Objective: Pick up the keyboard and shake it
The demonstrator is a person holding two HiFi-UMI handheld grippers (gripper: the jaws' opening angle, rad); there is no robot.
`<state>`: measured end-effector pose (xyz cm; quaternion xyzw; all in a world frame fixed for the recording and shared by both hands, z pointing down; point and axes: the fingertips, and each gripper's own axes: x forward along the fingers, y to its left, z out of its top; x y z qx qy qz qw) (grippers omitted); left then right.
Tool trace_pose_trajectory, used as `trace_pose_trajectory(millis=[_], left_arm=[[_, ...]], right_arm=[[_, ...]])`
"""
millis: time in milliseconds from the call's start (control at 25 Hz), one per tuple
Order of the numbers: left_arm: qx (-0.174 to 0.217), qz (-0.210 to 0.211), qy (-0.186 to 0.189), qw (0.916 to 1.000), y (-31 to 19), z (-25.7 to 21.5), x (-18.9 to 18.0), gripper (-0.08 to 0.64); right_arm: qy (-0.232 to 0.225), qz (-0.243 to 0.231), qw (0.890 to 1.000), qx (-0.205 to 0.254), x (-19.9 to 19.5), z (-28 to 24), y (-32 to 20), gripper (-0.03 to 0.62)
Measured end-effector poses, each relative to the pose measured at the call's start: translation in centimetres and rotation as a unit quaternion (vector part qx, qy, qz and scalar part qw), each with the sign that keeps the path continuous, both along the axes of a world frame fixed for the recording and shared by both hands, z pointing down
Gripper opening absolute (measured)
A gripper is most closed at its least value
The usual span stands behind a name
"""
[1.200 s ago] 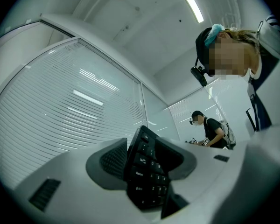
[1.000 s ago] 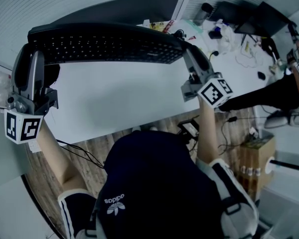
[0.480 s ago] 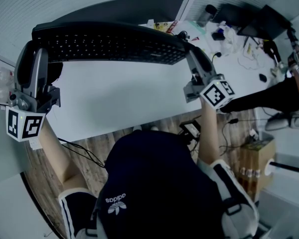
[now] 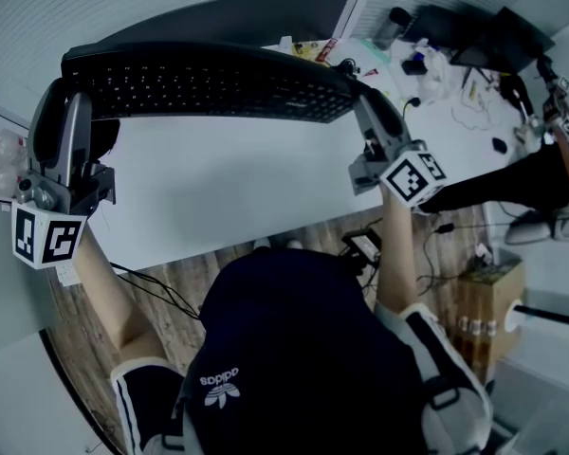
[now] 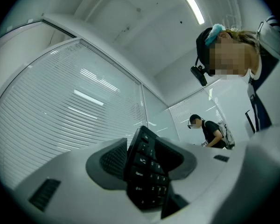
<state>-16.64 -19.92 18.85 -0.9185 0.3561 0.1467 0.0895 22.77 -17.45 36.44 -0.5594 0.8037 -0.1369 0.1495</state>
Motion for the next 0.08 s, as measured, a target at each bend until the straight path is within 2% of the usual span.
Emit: trace_pose_trajectory(millis=[80], left_arm=[[0.000,-0.001,0.000,1.0000,0.06,-0.02,-0.07,0.189]], right_arm=[[-0.001,0.001,1.000,0.000,-0.01,0.02,-0.02,0.163]])
